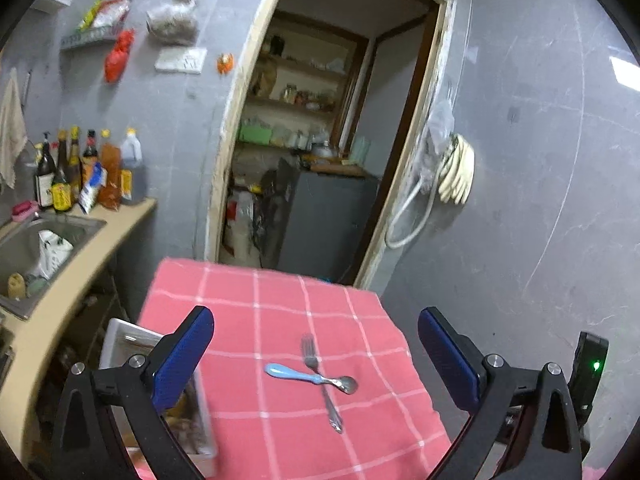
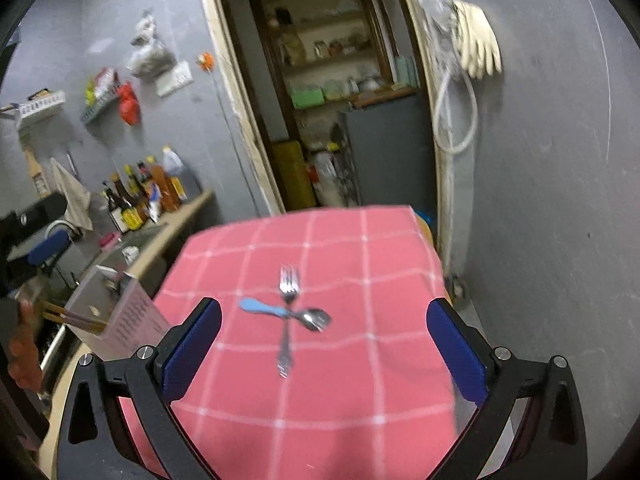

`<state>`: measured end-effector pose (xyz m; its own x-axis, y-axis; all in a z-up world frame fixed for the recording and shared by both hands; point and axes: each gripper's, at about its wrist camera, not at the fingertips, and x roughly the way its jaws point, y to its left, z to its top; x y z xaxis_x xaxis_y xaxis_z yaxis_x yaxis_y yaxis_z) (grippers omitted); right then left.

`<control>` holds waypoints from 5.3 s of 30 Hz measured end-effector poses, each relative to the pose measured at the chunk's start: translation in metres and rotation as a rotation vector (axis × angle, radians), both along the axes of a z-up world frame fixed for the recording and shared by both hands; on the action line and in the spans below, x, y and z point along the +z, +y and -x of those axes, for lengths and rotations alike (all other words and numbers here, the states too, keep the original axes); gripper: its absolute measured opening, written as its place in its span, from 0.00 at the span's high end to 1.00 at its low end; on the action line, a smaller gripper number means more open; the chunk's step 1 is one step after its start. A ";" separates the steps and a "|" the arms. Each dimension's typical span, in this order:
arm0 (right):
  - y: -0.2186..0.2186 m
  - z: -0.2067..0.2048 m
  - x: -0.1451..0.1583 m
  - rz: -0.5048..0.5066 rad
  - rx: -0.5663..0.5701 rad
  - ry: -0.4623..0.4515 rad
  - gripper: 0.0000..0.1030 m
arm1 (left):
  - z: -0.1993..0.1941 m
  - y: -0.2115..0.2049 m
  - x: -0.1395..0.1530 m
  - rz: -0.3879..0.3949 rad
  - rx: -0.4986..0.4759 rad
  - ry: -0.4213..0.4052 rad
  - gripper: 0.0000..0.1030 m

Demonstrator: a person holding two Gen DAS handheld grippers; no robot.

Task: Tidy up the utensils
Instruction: 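Move both tools back over the crossed fork and blue-handled spoon, then close the left tool on the silver fork, then close the right tool on the blue-handled spoon beside the left tool, then lift the silver fork with the left tool while the right tool lifts the blue-handled spoon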

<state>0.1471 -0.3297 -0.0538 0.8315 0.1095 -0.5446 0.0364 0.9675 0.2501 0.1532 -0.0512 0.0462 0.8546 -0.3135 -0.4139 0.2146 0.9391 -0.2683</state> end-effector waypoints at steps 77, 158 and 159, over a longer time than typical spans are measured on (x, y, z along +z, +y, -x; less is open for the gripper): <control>0.029 -0.198 -0.130 0.271 0.225 0.325 0.02 | -0.228 -0.088 -0.193 -0.016 -0.130 0.612 0.87; 0.025 -0.200 -0.200 -0.914 0.038 0.452 0.98 | -0.197 -0.097 -0.189 -0.036 -0.179 0.591 0.97; 0.022 -0.199 -0.198 -0.913 0.043 0.446 0.98 | -0.196 -0.097 -0.187 -0.038 -0.182 0.587 0.98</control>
<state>0.3457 -0.3074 -0.2517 0.5583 0.6639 -0.4975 0.2763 0.4166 0.8661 0.3491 -0.1485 -0.1412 0.4150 -0.4092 -0.8126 0.1992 0.9123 -0.3578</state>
